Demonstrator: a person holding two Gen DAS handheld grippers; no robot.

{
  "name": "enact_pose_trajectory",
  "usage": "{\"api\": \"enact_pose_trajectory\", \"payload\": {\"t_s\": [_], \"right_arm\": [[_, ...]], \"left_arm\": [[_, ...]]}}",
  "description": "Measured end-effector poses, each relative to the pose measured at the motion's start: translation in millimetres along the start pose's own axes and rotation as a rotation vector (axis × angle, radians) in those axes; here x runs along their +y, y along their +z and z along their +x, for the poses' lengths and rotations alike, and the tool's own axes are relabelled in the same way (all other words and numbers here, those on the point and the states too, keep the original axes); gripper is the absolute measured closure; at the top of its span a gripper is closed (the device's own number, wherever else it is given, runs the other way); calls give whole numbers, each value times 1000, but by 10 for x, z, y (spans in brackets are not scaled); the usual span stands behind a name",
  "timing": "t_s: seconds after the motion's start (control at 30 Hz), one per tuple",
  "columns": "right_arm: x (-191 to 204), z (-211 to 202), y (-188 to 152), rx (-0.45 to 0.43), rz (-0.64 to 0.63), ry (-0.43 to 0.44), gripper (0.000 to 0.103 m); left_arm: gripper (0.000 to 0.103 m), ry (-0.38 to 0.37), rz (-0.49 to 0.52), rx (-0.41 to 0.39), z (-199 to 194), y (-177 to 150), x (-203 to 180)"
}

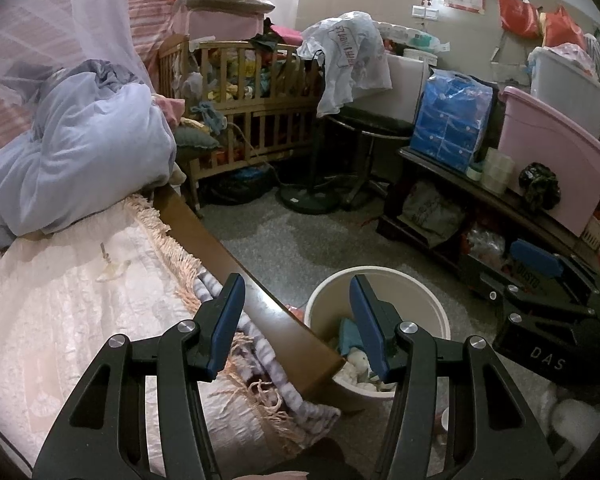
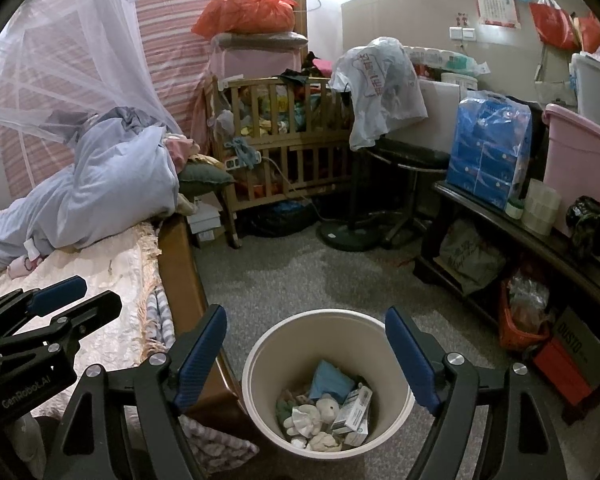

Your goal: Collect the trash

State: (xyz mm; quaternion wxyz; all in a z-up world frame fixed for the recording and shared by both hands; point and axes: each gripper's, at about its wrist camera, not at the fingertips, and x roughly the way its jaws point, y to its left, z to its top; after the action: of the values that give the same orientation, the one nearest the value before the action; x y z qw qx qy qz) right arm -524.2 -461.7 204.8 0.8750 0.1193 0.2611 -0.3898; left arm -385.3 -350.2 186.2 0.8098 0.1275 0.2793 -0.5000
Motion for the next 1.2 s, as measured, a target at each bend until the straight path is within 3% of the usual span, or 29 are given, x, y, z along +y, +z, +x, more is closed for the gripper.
{"api": "enact_pose_trajectory", "payload": {"t_s": [1.2], "right_arm": [[-26,67,-58,32,5,1,21]], "left_arm": [[50,3,-4,12,28,-47,22]]}}
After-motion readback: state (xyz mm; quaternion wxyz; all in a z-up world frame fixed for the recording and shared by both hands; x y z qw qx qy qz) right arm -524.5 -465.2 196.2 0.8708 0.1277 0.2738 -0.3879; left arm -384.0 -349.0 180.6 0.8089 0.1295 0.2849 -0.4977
